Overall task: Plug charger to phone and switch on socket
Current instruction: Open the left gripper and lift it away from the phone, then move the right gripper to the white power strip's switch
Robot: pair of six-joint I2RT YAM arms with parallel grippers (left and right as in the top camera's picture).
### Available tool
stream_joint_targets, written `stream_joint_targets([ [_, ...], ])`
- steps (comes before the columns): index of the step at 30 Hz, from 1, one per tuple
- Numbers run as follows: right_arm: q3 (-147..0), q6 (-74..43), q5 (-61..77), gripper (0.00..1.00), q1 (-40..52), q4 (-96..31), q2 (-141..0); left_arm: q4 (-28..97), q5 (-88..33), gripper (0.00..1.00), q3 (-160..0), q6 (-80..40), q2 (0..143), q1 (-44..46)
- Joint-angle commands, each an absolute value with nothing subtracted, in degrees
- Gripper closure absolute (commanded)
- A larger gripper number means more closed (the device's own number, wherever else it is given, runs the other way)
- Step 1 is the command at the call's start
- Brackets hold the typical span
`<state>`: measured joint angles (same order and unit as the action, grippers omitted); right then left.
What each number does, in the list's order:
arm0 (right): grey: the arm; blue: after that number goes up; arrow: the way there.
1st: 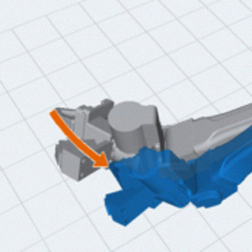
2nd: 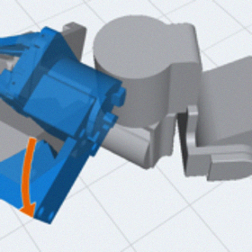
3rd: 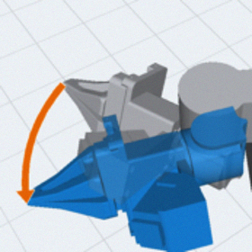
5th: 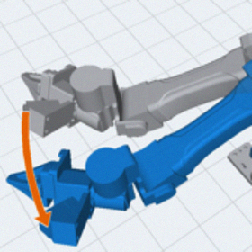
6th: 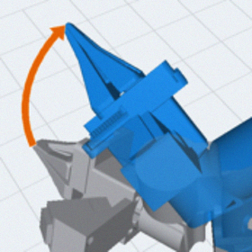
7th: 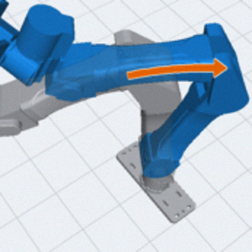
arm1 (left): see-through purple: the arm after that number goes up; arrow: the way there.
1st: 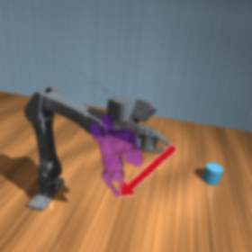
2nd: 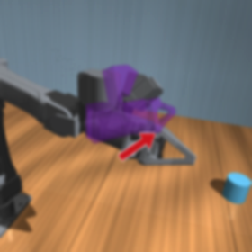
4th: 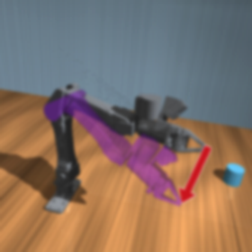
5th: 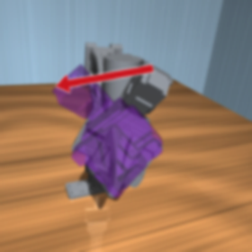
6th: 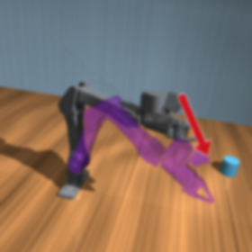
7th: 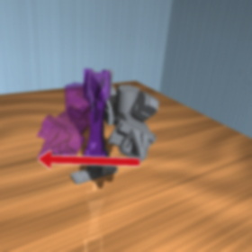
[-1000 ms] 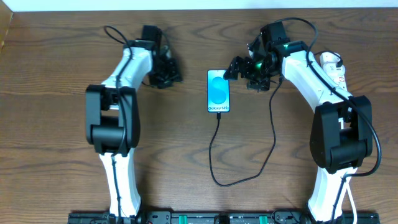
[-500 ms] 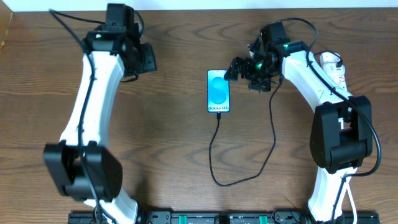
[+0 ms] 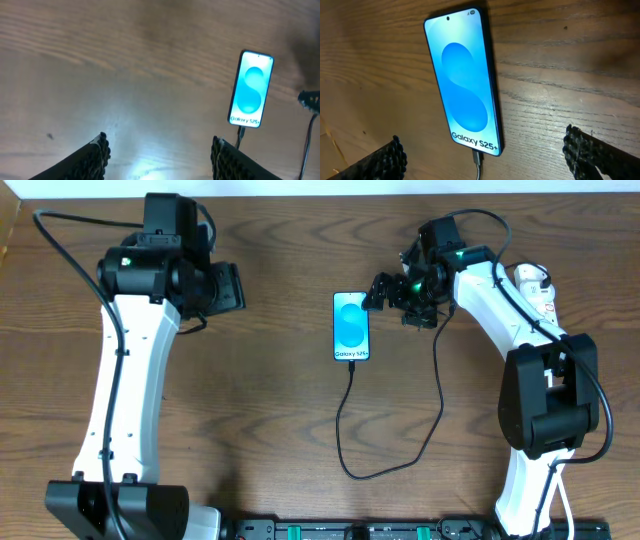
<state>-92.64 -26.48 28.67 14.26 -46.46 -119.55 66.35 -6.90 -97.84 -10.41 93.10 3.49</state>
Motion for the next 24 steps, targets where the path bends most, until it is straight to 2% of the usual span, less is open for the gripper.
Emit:
stream_joint_targets([
  [1,-93.0,-26.1,28.4,0.01,14.0,-46.5,-119.5,67.3,-5.9,0.32,-97.7,-9.9,92.5,3.6],
  [3,-93.0,-26.1,28.4,0.01,14.0,-46.5,-119.5,67.3,-5.9,0.32,-97.7,-9.9,92.5,3.6],
  [4,-93.0,-26.1,28.4,0.01,14.0,-46.5,-119.5,67.3,-5.9,0.07,-97.7,-9.9,92.5,3.6],
  [5,-93.0,-26.1,28.4,0.01,14.0,-46.5,-119.5,67.3,-5.9,0.06,-97.7,-9.9,92.5,3.6],
  [8,-93.0,-26.0,28.6,0.01,14.0,-46.4,-119.5,67.3,-5.9,0.05,-97.7,-9.9,92.5,3.6],
  [14,-94.8,-18.0,34.2,0.01,13.5,-47.2,-119.5,67.3,-5.9,0.05,-97.7,-9.9,92.5,3.6],
  [20,-105.4,-8.9,33.5,0.01,11.7,-58.0,-119.5,67.3,-5.9,0.05,-97.7,-9.9,92.5,3.6],
  [24,-116.5,-4.9,27.1,0.01,9.8,-67.8,-119.5,67.3,-5.9,0.05,-97.7,-9.9,92.5,3.6],
])
